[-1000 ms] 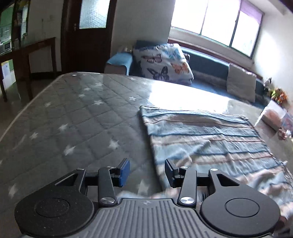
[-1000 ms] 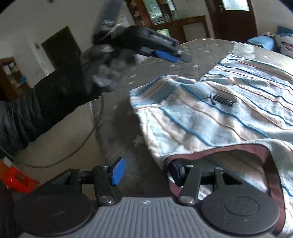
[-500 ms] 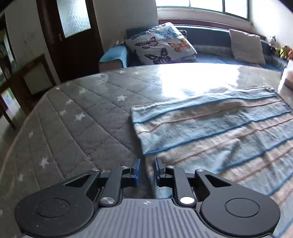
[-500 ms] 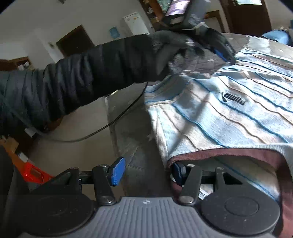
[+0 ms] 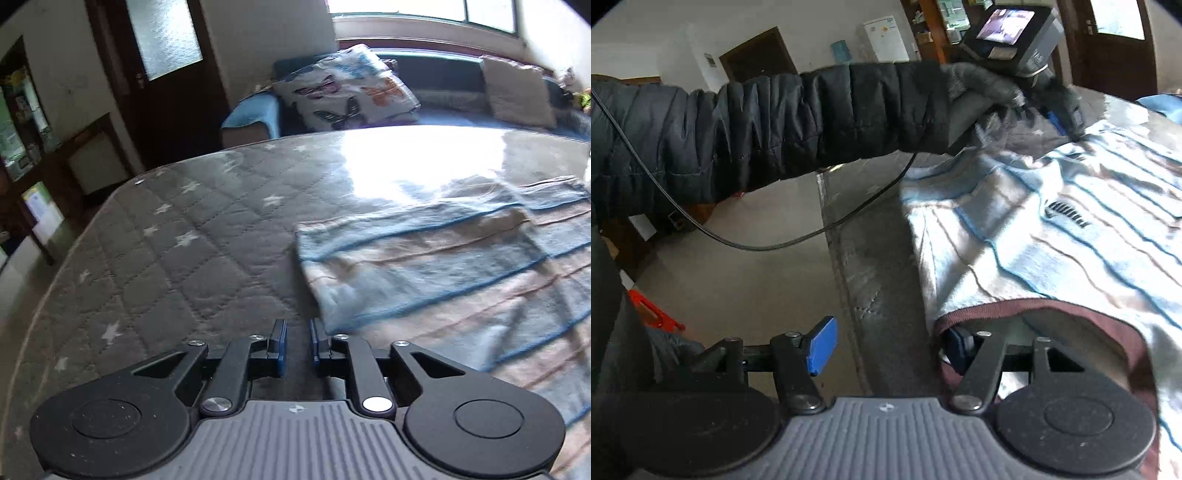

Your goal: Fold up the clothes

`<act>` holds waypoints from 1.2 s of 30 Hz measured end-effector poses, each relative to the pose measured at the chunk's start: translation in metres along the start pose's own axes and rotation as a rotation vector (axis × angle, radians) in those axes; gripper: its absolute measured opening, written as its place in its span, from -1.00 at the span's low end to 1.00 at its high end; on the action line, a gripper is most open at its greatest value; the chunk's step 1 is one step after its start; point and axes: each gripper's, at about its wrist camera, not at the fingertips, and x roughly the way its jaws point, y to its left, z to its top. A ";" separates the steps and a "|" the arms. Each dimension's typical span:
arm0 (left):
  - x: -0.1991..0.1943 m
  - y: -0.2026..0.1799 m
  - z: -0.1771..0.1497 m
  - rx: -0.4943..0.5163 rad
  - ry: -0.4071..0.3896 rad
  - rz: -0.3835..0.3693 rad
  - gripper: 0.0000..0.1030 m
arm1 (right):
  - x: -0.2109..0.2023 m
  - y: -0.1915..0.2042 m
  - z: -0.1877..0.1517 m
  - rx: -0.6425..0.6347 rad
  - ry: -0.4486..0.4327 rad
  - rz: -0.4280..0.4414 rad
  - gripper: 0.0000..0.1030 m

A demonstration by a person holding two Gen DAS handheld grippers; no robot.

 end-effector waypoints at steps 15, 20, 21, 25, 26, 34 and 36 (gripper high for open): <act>-0.120 -0.047 -0.053 0.160 -0.160 -0.213 -0.32 | -0.094 -0.025 -0.035 0.188 -0.028 -0.456 -0.27; -0.150 -0.083 -0.086 0.202 -0.155 -0.335 -0.16 | -0.105 -0.026 -0.051 0.217 -0.003 -0.547 -0.66; -0.155 -0.090 -0.093 0.207 -0.154 -0.358 -0.15 | -0.106 -0.024 -0.053 0.216 0.001 -0.558 -0.75; -0.163 -0.111 -0.118 0.240 -0.142 -0.387 -0.15 | -0.109 -0.015 -0.061 0.211 0.017 -0.603 -0.97; -0.164 -0.114 -0.124 0.250 -0.140 -0.386 -0.15 | -0.110 -0.013 -0.063 0.210 0.021 -0.614 -0.98; -0.170 -0.119 -0.129 0.280 -0.142 -0.387 -0.16 | -0.124 -0.007 -0.079 0.241 0.033 -0.584 -0.93; -0.176 -0.122 -0.121 0.259 -0.168 -0.405 -0.16 | -0.135 -0.012 -0.074 0.249 -0.006 -0.615 -0.87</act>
